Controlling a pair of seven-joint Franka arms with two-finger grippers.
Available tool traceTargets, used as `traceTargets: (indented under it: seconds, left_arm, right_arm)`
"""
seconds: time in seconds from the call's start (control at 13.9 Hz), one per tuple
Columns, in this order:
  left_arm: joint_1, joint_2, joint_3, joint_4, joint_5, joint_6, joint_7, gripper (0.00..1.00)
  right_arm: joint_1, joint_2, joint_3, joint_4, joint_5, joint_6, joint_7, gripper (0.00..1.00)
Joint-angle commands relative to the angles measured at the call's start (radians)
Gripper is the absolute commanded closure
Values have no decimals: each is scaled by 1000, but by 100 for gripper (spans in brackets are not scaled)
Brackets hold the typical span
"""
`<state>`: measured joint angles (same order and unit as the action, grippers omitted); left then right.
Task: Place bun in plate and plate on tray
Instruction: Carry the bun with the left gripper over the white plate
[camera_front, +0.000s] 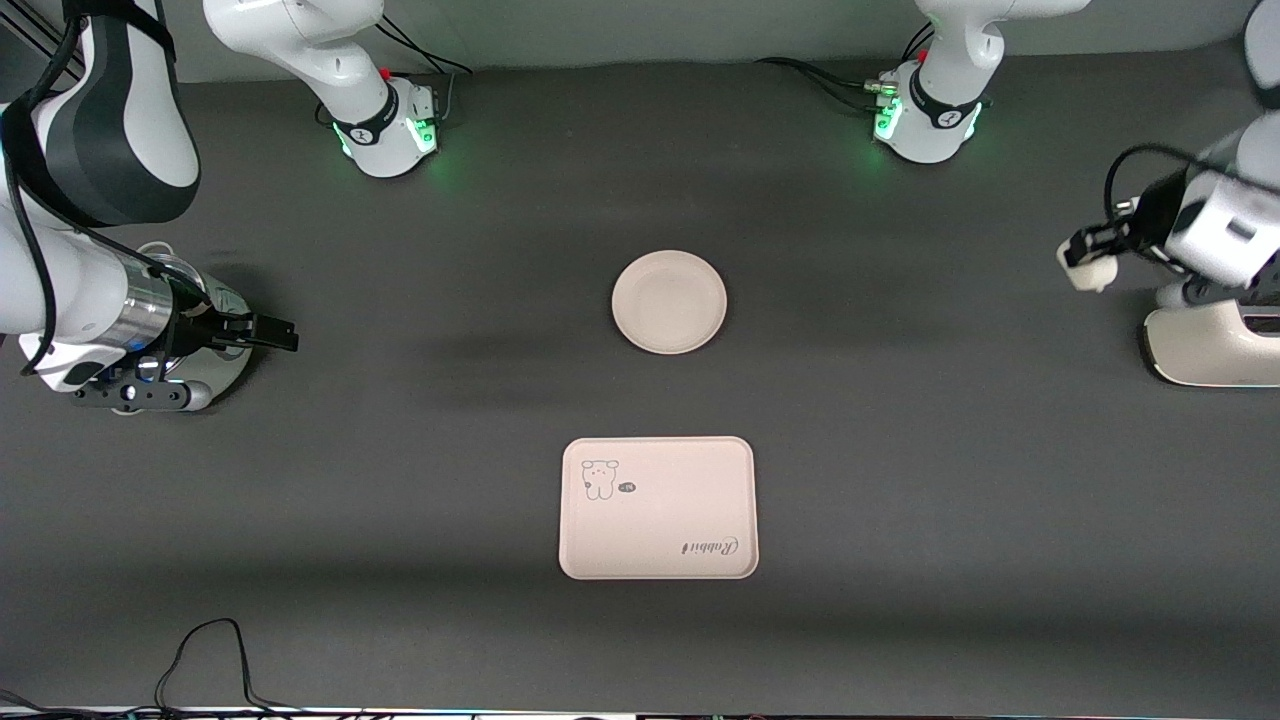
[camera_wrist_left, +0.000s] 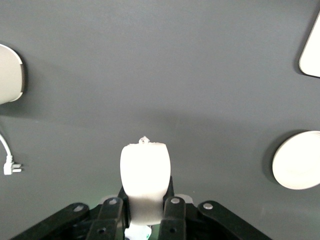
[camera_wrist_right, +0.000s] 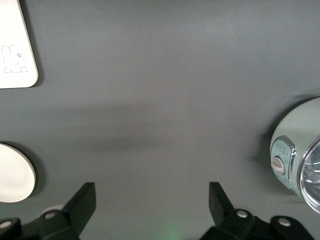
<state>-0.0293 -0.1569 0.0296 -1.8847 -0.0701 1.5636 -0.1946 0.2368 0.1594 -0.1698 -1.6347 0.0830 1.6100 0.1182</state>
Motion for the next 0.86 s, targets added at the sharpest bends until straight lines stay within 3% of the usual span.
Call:
traceTargets:
  seconds: [0.0, 0.14, 0.43, 0.65, 0.79]
  left_arm:
    - [-15, -19, -55, -28, 10, 15, -52, 72]
    - [-41, 10, -88, -30, -13, 64, -136, 72]
    - [-148, 134, -250, -27, -16, 222, -463, 71]
    - [-240, 297, -341, 21, -13, 350, -713, 69]
    - [-322, 400, -358, 42, 2, 447, -827, 68]
  right_arm:
    - [13, 0, 22, 12, -12, 4, 29, 0]
    - [15, -4, 30, 19, 1, 4, 58, 0]
    - [16, -3, 68, 42, 58, 5, 161, 0]
    - [16, 3, 114, 49, 57, 5, 231, 0]
    - [18, 2, 138, 49, 57, 5, 277, 0]
